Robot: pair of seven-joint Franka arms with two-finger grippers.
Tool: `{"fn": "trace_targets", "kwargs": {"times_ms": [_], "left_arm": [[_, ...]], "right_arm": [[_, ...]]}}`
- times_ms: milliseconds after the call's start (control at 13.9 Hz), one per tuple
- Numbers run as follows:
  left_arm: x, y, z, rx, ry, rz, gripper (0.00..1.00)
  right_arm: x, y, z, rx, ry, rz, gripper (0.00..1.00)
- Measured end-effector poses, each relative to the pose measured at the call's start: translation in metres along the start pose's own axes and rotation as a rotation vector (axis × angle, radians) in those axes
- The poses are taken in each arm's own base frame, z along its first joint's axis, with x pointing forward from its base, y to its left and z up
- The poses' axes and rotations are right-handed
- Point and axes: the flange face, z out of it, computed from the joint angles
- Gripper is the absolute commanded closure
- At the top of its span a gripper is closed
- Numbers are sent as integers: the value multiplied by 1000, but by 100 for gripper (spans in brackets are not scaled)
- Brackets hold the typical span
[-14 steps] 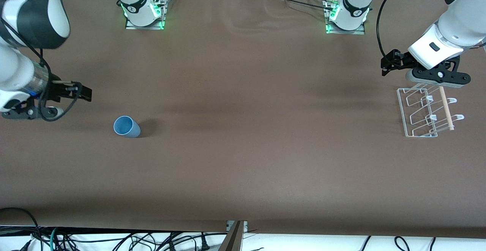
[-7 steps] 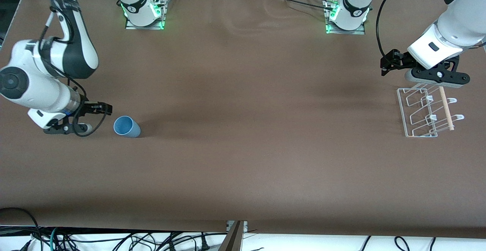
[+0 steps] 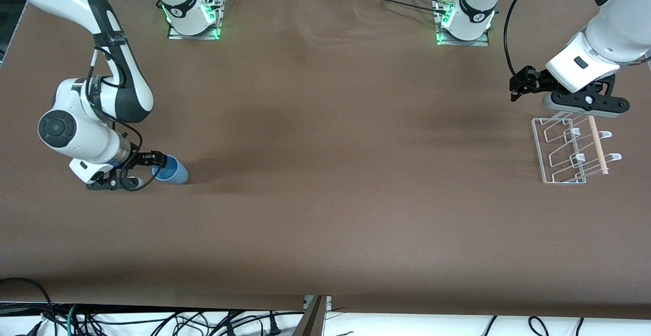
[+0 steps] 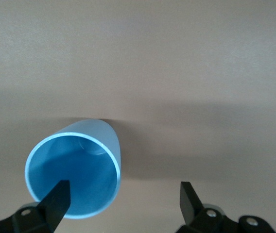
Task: Transfer cup to left arm and place on rack
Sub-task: 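Lower the right gripper over the blue cup and close on it, then lift the blue cup with the right gripper toward the table middle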
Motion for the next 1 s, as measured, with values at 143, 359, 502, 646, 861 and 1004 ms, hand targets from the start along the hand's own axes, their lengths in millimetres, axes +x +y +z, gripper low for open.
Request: {"fn": "trace_targets", "kwargs": {"times_ms": [143, 359, 502, 646, 861, 1004], "left_arm": [[0, 0, 0, 0, 0, 0, 0], [0, 0, 0, 0, 0, 0, 0], [0, 0, 0, 0, 0, 0, 0], [0, 0, 0, 0, 0, 0, 0], [0, 0, 0, 0, 0, 1, 0], [0, 0, 0, 0, 0, 1, 0]], "right_arm": [[2, -1, 8, 2, 2, 1, 0], [3, -1, 18, 9, 1, 5, 24], [3, -2, 23, 29, -4, 21, 67], [3, -3, 26, 31, -7, 23, 94], [3, -4, 29, 32, -11, 22, 100], [4, -5, 29, 33, -8, 21, 100]]}}
